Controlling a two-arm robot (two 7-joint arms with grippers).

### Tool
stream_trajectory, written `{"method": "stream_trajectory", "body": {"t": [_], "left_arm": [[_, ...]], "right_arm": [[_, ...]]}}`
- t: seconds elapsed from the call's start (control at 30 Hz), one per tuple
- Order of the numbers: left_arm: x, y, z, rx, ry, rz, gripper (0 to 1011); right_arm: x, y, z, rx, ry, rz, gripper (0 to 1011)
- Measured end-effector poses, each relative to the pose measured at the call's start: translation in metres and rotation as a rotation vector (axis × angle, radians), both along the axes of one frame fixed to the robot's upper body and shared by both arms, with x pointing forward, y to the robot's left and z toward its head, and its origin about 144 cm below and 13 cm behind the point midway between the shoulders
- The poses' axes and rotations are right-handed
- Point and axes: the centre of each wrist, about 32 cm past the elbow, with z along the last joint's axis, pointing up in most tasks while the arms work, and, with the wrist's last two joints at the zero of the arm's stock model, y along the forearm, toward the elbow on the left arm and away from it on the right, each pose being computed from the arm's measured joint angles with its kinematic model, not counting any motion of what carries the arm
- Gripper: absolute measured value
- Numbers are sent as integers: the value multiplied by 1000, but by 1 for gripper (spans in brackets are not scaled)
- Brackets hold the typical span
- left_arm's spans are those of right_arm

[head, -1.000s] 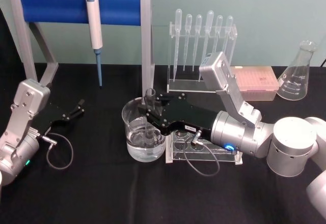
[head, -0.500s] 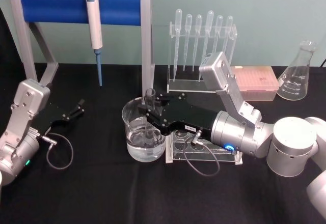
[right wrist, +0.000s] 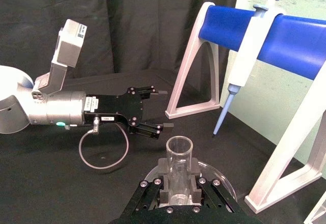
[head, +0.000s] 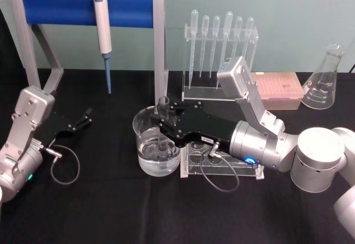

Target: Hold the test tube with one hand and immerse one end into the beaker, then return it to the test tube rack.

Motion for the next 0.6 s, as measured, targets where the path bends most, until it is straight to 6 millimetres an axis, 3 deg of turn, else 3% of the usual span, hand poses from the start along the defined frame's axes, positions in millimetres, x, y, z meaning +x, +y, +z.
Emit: {"method": "stream_trajectory", "body": {"t": [0.6], "left_arm": [[0, 0, 0, 0, 0, 0, 1000]], "right_arm": [[0, 0, 0, 0, 0, 0, 225]]}}
